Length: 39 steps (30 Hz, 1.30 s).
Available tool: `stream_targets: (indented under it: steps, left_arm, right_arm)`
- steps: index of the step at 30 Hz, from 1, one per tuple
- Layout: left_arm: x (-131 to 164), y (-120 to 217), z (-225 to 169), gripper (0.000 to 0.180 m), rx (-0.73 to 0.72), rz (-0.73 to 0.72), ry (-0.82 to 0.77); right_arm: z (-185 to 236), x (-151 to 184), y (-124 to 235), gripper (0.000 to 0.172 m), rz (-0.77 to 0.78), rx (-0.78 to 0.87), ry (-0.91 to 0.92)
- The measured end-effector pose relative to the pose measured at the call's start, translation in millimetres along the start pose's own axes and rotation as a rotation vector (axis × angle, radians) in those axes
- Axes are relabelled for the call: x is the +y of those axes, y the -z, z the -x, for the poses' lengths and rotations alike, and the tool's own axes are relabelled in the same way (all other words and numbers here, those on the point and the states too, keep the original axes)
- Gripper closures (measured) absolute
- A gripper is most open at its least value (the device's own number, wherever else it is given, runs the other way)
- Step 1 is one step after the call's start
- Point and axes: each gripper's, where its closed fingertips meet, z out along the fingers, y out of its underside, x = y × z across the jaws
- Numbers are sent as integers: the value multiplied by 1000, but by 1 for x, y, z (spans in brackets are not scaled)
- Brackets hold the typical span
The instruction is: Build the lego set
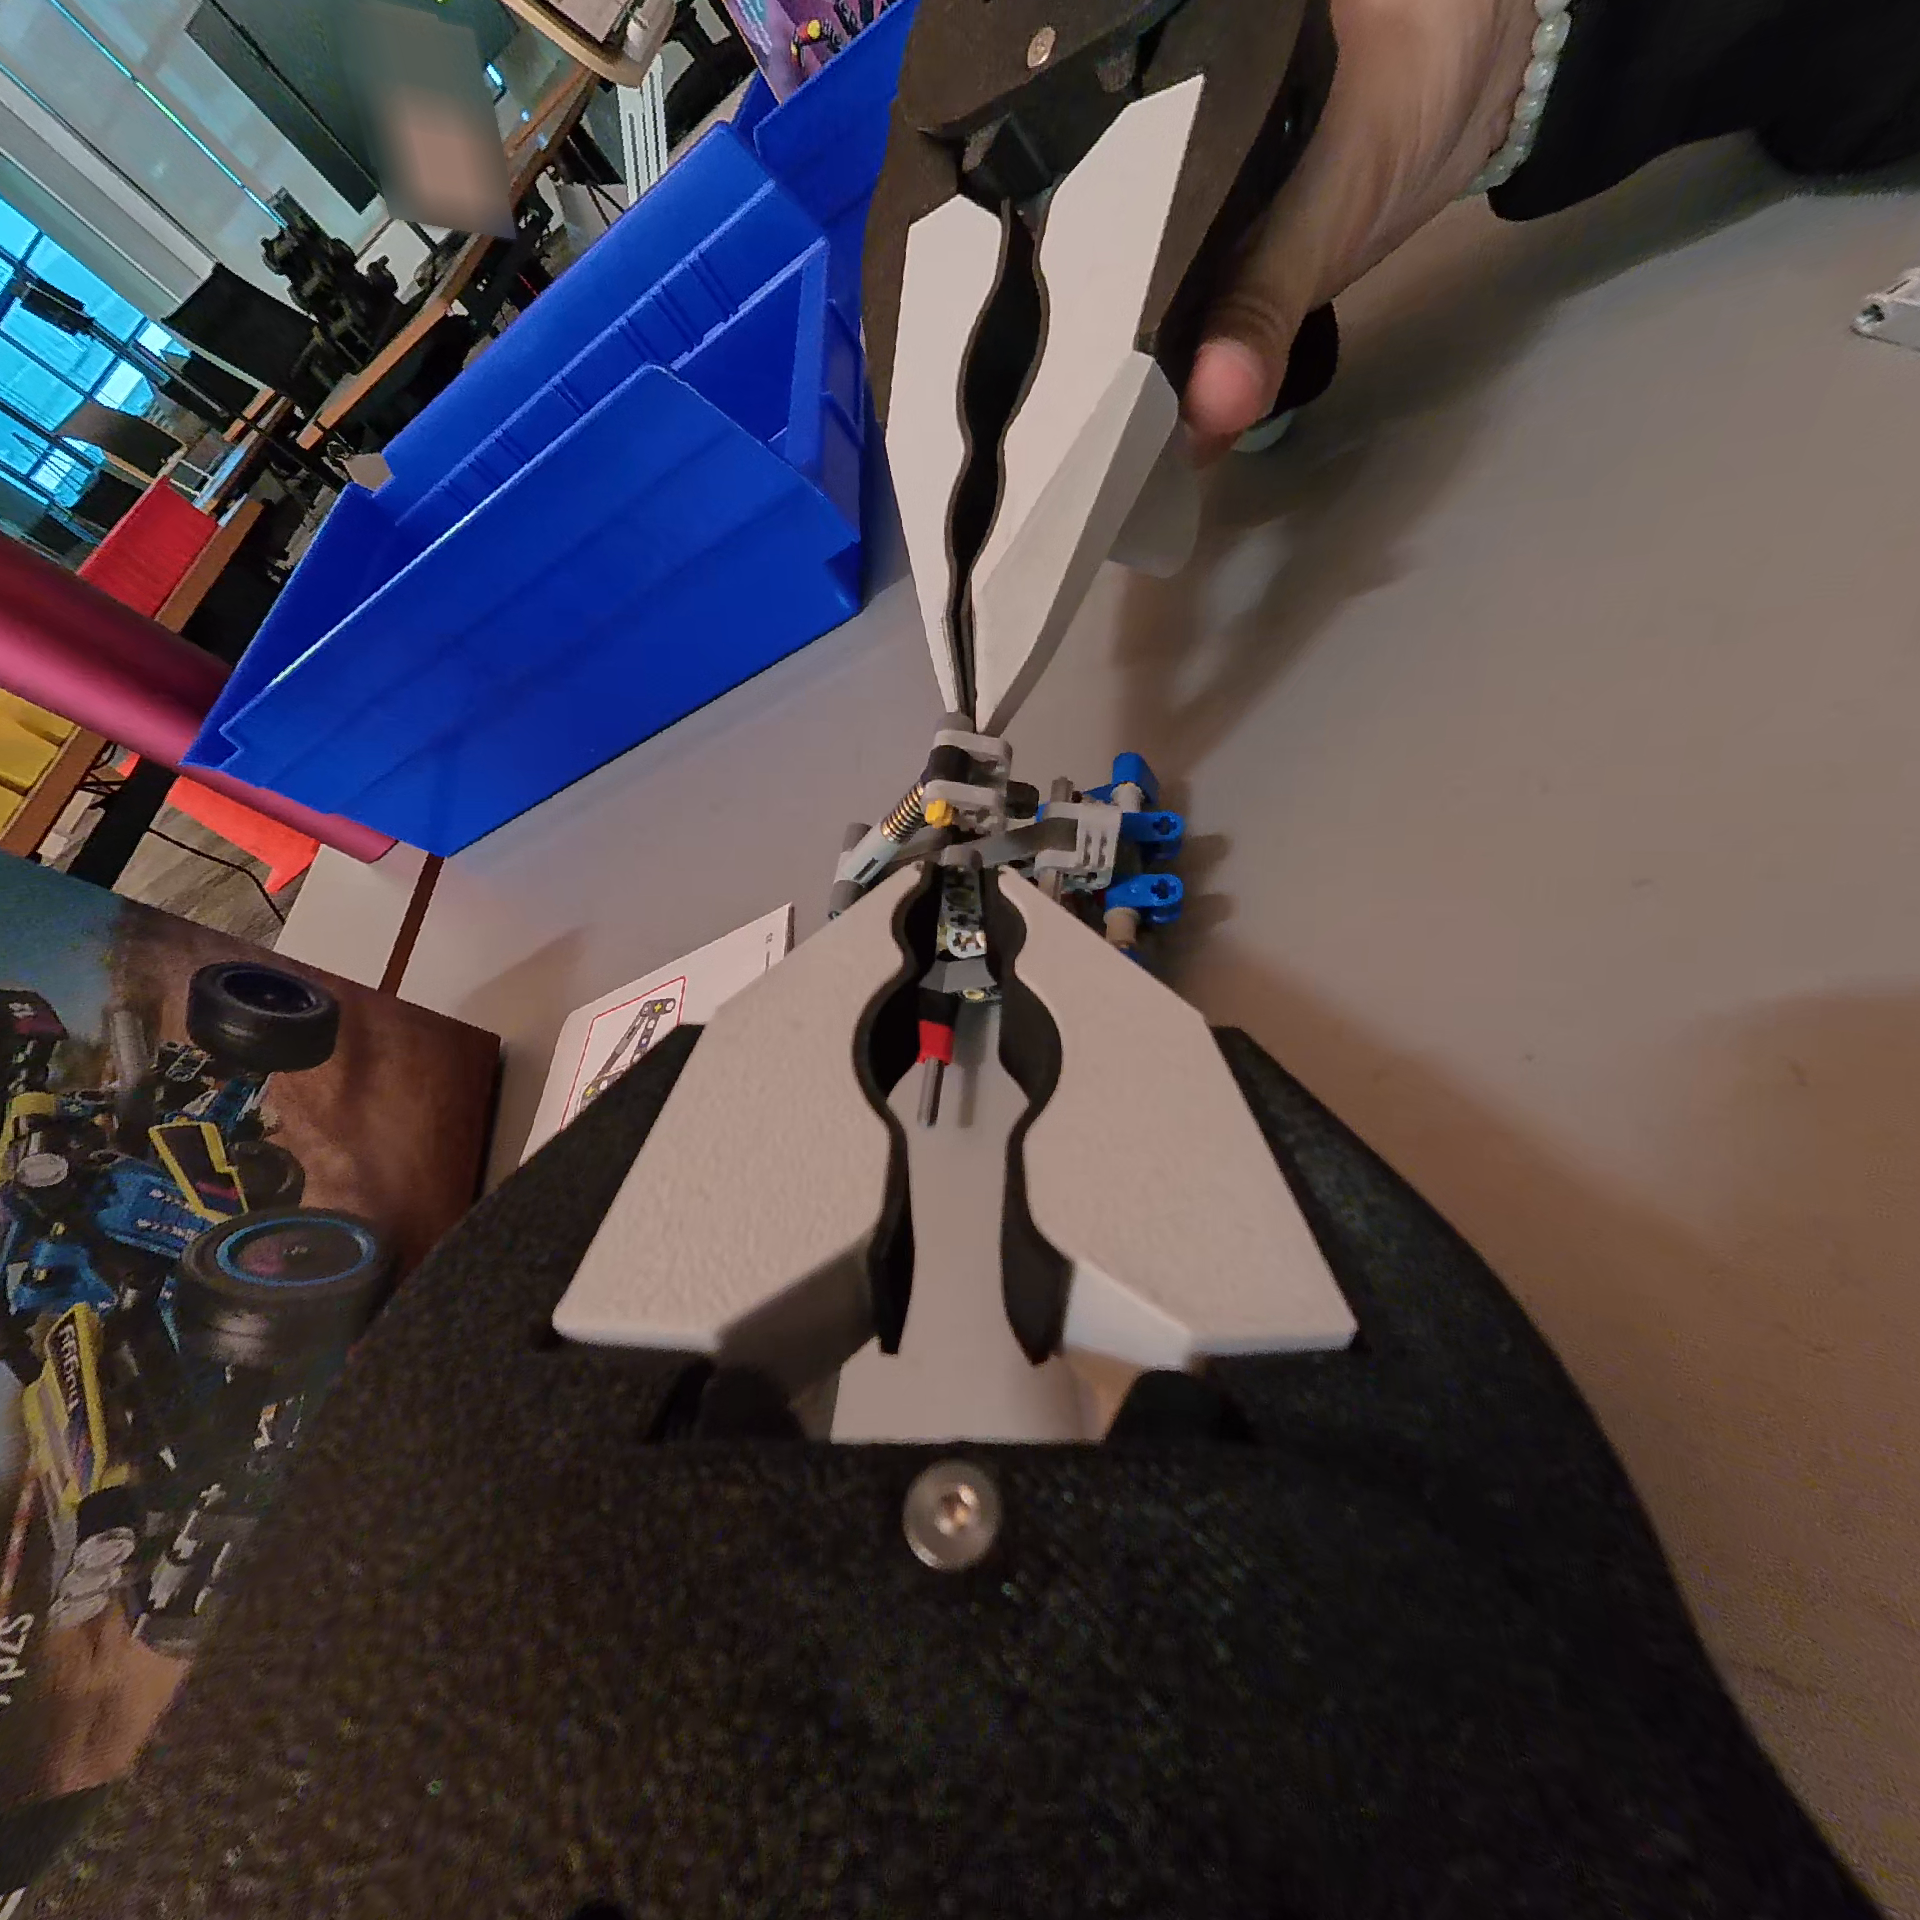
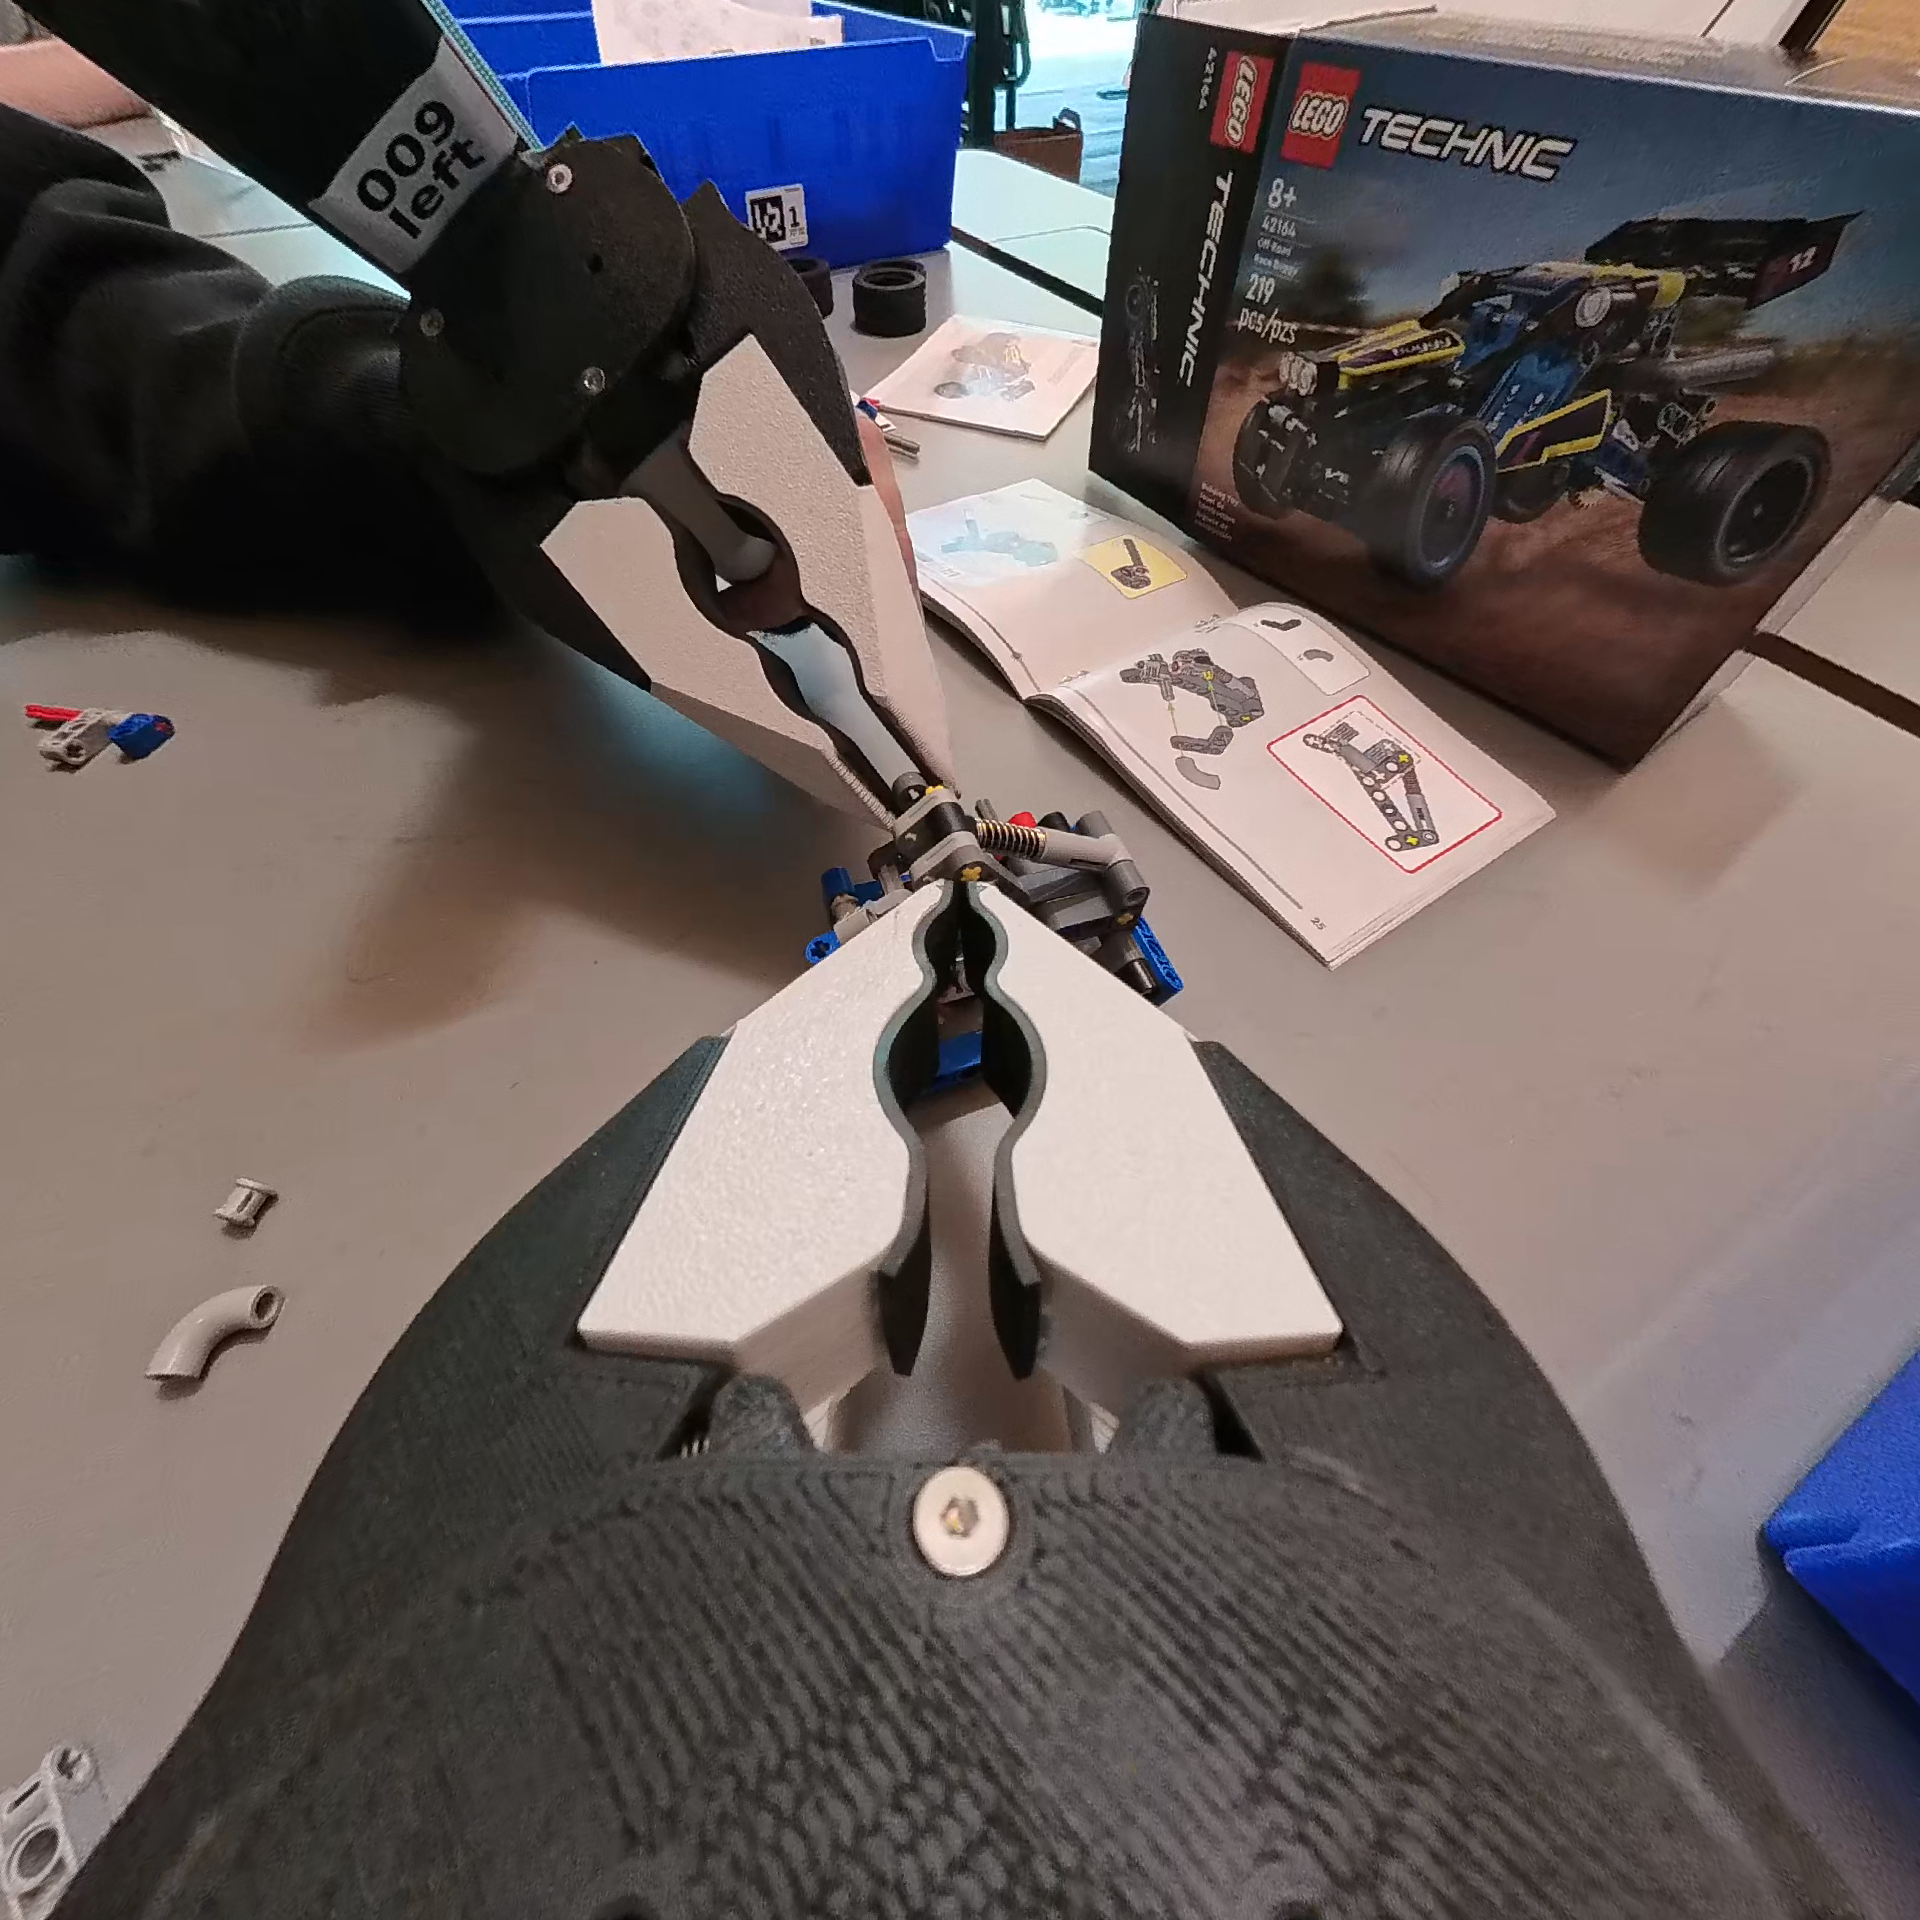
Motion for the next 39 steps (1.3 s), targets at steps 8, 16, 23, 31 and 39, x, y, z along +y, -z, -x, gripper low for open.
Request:
stream_targets:
  steps: [8, 16, 23, 31, 39]
  left_arm:
    - [0, 0, 0, 176, -3, 2, -6]
    - [0, 0, 0, 176, -6, 4, -10]
    - [0, 0, 1, 176, -7, 4, -10]
    - [1, 0, 1, 176, -9, 8, -9]
    - [-3, 3, 4, 172, 8, -26, 32]
  right_arm:
    - [1, 0, 0, 172, -3, -8, 1]
    - [1, -1, 1, 172, -12, -10, -3]
    - [1, -2, 2, 172, -17, -13, -6]
    - [2, 0, 0, 172, 3, -10, 7]
    - [1, -1, 1, 172, -7, -9, 1]
